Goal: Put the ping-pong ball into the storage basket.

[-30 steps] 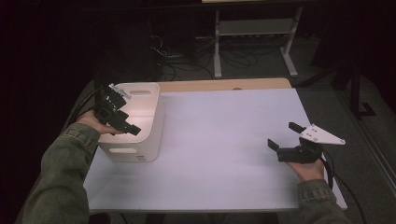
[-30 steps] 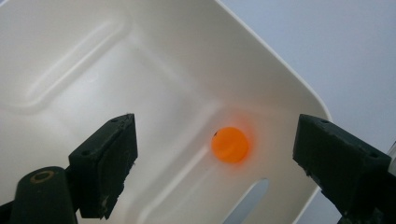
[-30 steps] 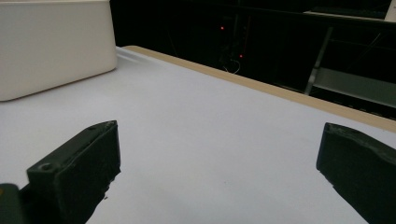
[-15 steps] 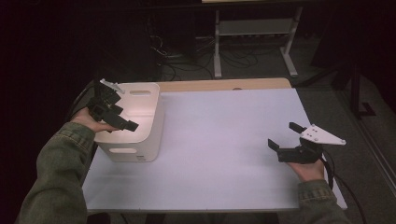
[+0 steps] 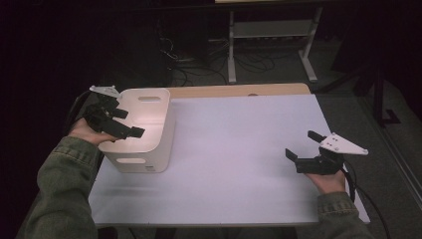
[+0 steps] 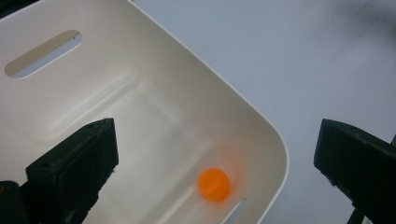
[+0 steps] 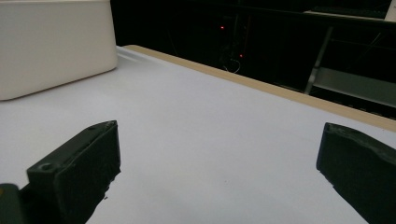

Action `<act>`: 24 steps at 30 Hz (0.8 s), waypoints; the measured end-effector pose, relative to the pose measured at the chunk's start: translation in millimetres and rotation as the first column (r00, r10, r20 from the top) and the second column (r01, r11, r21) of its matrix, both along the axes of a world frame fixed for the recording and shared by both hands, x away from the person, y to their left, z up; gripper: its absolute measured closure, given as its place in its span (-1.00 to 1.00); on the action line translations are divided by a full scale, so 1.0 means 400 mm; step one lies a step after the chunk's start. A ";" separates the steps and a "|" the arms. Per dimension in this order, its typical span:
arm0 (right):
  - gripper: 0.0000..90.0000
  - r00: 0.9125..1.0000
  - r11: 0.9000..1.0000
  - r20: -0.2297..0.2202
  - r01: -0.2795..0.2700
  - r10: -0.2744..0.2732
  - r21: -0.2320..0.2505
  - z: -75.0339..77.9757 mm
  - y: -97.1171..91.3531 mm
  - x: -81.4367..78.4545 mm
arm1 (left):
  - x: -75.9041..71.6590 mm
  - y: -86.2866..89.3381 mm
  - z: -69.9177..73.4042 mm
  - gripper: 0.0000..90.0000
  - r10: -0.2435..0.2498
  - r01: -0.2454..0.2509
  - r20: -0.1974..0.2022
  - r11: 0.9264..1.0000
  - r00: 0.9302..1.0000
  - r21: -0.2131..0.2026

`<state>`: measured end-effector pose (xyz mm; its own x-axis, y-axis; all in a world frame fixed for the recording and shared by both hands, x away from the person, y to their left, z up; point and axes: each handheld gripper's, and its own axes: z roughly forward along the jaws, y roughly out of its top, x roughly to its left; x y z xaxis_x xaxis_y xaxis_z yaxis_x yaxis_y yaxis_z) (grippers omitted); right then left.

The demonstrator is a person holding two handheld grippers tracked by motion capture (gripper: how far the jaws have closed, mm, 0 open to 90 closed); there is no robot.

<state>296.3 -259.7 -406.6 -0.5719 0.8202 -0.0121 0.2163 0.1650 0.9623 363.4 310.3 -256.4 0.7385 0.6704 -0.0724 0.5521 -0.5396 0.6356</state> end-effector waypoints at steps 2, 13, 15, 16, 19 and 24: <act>-1.00 1.000 1.000 -0.002 0.000 0.000 0.001 0.000 0.000 -0.001 | -0.007 0.003 -0.007 -1.00 0.001 -0.001 0.008 1.000 1.000 -0.007; -1.00 1.000 1.000 -0.004 0.002 -0.002 0.003 0.000 0.000 0.000 | -0.027 0.001 -0.038 -1.00 0.021 -0.018 0.060 0.998 0.998 -0.053; -1.00 1.000 1.000 -0.002 -0.001 0.001 -0.001 0.000 0.001 0.000 | -0.030 -0.002 -0.046 -1.00 0.026 -0.020 0.071 0.997 0.997 -0.081; -1.00 1.000 1.000 -0.002 -0.001 0.001 -0.001 0.000 0.001 0.000 | -0.030 -0.002 -0.046 -1.00 0.026 -0.020 0.071 0.997 0.997 -0.081; -1.00 1.000 1.000 0.000 0.001 -0.001 0.001 0.000 -0.001 0.000 | -0.035 -0.005 -0.054 -1.00 0.022 -0.016 0.083 0.997 0.996 -0.078; -1.00 1.000 1.000 -0.001 -0.002 0.002 0.000 0.000 0.000 0.000 | -0.046 -0.001 -0.060 -1.00 0.017 -0.005 0.102 0.994 0.995 -0.112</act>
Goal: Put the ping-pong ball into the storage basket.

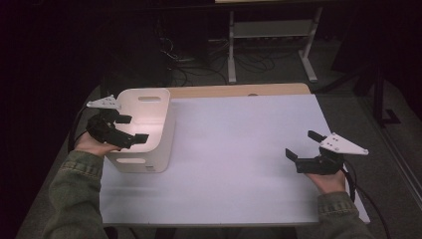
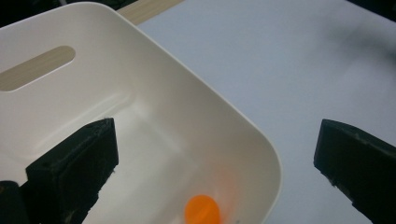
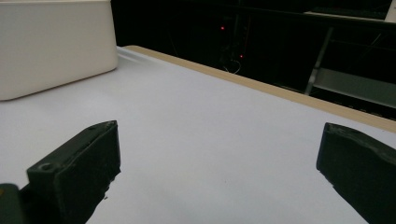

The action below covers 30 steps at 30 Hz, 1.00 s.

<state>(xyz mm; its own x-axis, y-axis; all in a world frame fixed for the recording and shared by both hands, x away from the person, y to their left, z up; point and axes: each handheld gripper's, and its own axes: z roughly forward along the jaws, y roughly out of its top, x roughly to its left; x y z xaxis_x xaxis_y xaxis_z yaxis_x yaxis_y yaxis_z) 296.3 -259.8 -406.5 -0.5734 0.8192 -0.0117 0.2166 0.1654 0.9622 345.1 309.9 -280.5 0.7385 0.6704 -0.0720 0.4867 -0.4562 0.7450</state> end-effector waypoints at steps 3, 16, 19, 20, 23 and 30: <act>-1.00 1.000 1.000 0.001 -0.002 0.002 -0.002 0.000 0.001 0.000 | -0.007 0.006 -0.005 -1.00 -0.001 0.001 0.019 1.000 1.000 -0.028; -1.00 1.000 1.000 0.003 0.004 -0.004 0.000 0.000 -0.001 0.000 | -0.048 0.024 -0.047 -1.00 0.018 -0.006 0.097 0.992 0.995 -0.123; -1.00 1.000 1.000 0.003 0.003 -0.003 -0.001 0.000 -0.001 0.000 | -0.053 0.021 -0.050 -1.00 0.012 0.002 0.109 0.992 0.994 -0.127; -1.00 1.000 1.000 0.003 0.003 -0.003 -0.001 0.000 0.000 0.000 | -0.055 0.019 -0.052 -1.00 0.013 0.003 0.118 0.991 0.993 -0.132; -1.00 1.000 1.000 0.003 0.004 -0.004 -0.001 0.000 -0.001 0.000 | -0.061 0.022 -0.060 -1.00 0.033 -0.005 0.166 0.986 0.986 -0.165; -1.00 1.000 1.000 0.001 0.001 -0.001 -0.014 -0.001 0.004 0.000 | -0.076 0.029 -0.071 -1.00 0.045 -0.005 0.196 0.980 0.980 -0.200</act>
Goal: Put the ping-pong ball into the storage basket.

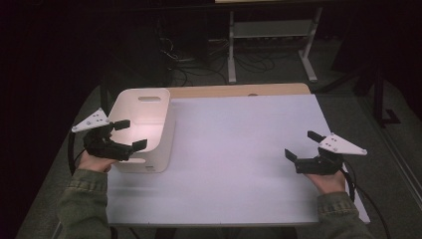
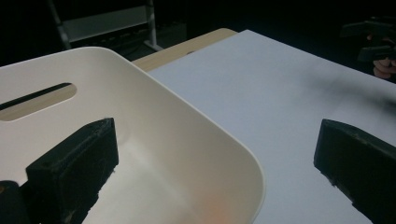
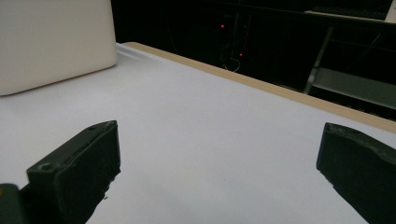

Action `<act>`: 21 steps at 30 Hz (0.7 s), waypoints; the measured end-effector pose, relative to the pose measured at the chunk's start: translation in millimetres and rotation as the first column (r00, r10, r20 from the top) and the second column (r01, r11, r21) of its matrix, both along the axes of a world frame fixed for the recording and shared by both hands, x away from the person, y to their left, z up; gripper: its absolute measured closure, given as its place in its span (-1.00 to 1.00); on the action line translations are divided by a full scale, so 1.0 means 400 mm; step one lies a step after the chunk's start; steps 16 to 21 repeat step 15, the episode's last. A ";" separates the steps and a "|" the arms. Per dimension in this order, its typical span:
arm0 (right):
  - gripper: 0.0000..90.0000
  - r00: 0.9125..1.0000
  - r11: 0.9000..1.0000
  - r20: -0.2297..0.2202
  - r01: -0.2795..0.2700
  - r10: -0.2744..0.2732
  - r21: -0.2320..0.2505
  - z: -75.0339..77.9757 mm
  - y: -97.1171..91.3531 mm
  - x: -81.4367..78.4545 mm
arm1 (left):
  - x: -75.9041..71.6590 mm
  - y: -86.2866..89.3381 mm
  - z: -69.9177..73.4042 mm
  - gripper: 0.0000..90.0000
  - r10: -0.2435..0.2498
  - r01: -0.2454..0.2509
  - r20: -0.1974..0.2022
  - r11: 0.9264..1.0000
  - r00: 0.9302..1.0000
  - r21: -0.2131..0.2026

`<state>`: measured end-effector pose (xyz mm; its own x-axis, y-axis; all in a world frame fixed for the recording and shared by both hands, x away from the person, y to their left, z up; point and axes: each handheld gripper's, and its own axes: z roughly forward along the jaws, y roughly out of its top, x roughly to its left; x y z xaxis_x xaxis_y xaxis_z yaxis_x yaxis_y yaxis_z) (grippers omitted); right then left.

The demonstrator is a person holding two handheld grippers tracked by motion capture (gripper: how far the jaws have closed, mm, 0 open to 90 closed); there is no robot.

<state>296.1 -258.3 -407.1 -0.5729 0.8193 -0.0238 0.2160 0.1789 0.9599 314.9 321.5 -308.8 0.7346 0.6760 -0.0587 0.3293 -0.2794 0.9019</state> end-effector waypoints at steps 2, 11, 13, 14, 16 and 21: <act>-1.00 1.000 1.000 -0.001 0.001 -0.001 0.002 0.000 0.000 0.000 | -0.002 0.000 -0.001 -1.00 0.001 -0.001 0.005 1.000 1.000 -0.003; -1.00 1.000 1.000 -0.003 0.005 -0.005 -0.002 -0.004 -0.002 0.000 | -0.032 0.007 -0.020 -1.00 0.021 -0.018 0.066 0.999 0.998 -0.049; -1.00 1.000 1.000 -0.004 0.006 -0.006 -0.001 -0.004 -0.002 0.001 | -0.032 0.009 -0.021 -1.00 0.025 -0.021 0.070 0.998 0.997 -0.063; -1.00 1.000 1.000 -0.002 0.010 -0.010 0.001 -0.004 -0.003 0.001 | -0.031 0.009 -0.021 -1.00 0.028 -0.024 0.066 0.998 0.997 -0.062; -1.00 1.000 1.000 -0.002 0.010 -0.010 0.001 -0.004 -0.003 0.001 | -0.032 0.008 -0.022 -1.00 0.026 -0.022 0.067 0.998 0.997 -0.060; -1.00 1.000 1.000 -0.002 0.010 -0.010 0.001 -0.004 -0.003 0.001 | -0.032 0.008 -0.022 -1.00 0.026 -0.022 0.067 0.998 0.997 -0.060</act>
